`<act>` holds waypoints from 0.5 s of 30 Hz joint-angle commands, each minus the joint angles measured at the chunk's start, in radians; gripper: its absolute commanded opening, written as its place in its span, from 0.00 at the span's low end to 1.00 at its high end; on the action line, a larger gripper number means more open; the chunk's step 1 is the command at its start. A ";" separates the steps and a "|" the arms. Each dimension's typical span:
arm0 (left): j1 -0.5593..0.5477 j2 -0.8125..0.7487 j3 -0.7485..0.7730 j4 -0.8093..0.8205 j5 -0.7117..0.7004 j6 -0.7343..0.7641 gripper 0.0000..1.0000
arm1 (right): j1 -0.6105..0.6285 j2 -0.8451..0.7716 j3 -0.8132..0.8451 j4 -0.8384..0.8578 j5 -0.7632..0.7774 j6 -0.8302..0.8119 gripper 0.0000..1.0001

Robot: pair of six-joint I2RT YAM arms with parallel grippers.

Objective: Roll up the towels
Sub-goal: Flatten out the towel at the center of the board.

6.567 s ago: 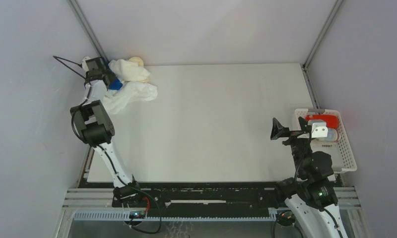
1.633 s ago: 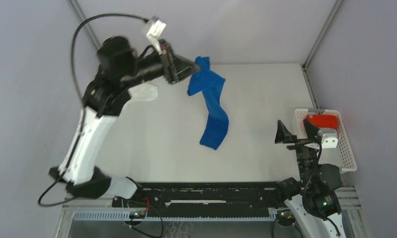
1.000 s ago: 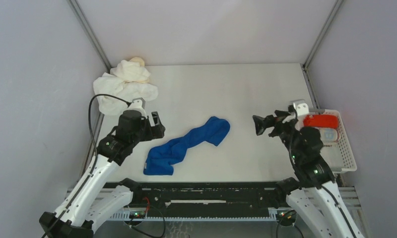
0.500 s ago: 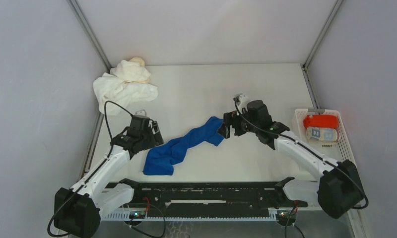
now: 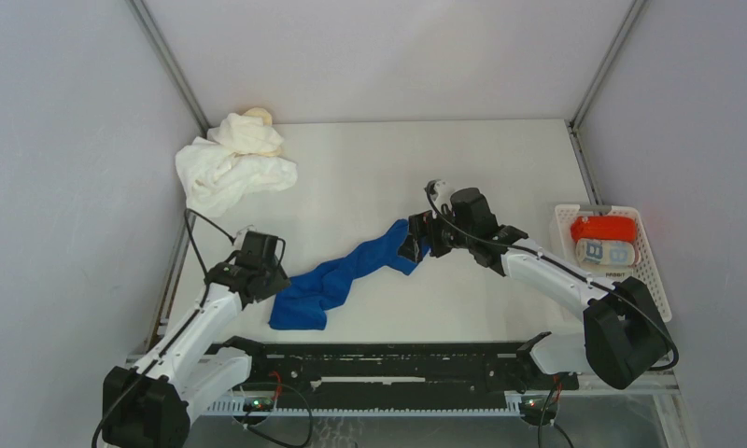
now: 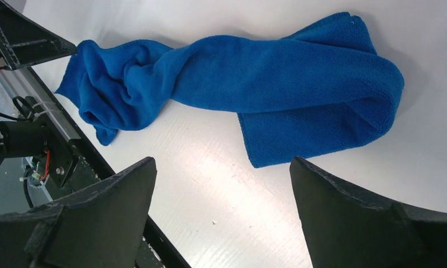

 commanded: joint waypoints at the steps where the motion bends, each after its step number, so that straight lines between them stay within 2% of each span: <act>1: 0.006 0.008 -0.012 -0.029 -0.064 -0.058 0.45 | 0.010 -0.006 0.036 0.069 -0.023 0.017 0.89; 11: 0.003 0.109 -0.019 0.005 -0.009 -0.032 0.45 | 0.010 -0.035 0.001 0.094 -0.011 0.005 0.90; 14: 0.003 0.137 -0.016 0.026 0.020 -0.018 0.40 | 0.010 -0.035 -0.001 0.095 -0.005 0.000 0.90; 15: 0.001 0.142 -0.014 0.028 0.028 -0.014 0.35 | 0.010 -0.034 -0.002 0.095 -0.003 -0.001 0.90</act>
